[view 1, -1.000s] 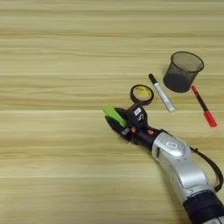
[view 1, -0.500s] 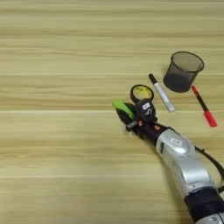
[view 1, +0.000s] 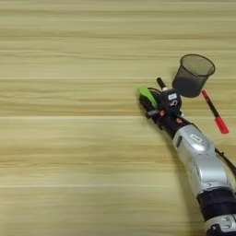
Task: Move the objects on the table
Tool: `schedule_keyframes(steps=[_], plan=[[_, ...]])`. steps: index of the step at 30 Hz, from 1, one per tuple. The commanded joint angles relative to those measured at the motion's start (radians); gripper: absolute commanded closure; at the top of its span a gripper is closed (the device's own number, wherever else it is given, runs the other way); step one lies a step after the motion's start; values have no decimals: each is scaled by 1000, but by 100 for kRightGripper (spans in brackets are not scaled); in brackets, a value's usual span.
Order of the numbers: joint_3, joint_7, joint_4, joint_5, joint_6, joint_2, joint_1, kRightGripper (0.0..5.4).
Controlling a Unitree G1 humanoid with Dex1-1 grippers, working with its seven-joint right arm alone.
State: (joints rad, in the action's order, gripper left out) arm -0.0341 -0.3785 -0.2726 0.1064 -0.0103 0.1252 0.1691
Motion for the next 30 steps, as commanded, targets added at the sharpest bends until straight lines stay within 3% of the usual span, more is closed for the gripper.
schedule_keyframes(steps=[1,15,26,27,30], plan=[[-15,12,42,13,-36,13,77,402],[-55,56,-141,-7,-89,38,174,402],[-50,53,-187,-6,-106,39,189,402],[-50,53,-188,-7,-107,38,189,365],[-48,53,-189,-7,-110,37,187,334]])
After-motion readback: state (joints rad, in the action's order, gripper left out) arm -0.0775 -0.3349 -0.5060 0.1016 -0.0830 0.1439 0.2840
